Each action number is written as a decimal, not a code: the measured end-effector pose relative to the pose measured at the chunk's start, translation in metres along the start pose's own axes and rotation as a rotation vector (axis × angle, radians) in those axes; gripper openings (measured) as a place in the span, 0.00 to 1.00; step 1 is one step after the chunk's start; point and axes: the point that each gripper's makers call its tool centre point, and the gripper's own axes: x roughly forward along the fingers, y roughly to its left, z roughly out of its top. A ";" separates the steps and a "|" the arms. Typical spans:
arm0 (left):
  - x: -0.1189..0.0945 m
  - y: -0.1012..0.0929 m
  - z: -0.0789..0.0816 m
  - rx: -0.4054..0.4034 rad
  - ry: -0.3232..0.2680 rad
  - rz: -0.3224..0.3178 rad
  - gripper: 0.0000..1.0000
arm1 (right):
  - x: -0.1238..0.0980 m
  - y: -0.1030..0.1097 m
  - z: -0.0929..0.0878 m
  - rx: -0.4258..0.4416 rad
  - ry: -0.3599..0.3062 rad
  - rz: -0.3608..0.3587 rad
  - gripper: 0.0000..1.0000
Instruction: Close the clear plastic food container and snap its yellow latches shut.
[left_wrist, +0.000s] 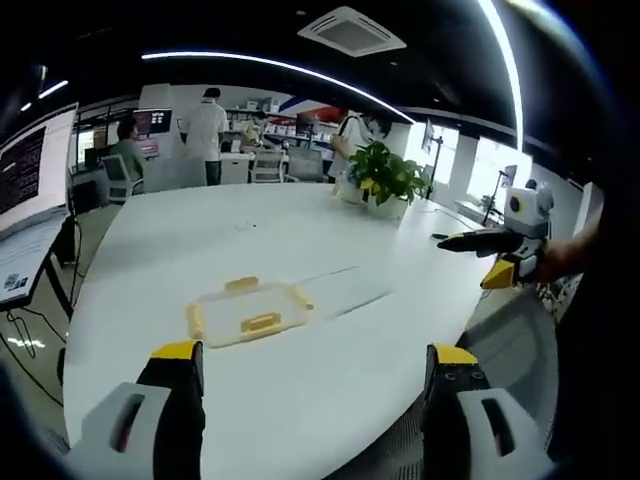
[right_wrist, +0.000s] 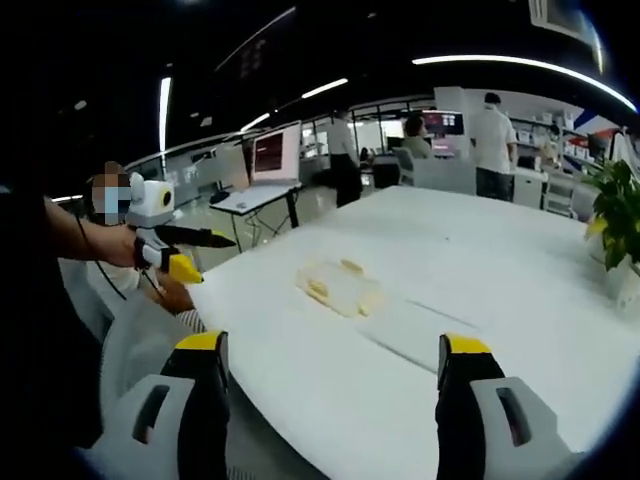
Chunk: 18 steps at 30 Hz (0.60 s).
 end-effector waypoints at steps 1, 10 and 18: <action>0.001 0.000 0.000 0.005 0.003 -0.006 0.89 | 0.002 0.001 0.003 -0.004 -0.004 0.005 0.84; 0.004 0.012 0.003 0.023 0.015 -0.036 0.88 | 0.017 0.004 0.013 -0.020 -0.007 0.024 0.84; 0.008 0.024 0.000 0.049 0.039 -0.076 0.88 | 0.030 0.002 0.018 -0.031 0.004 0.023 0.83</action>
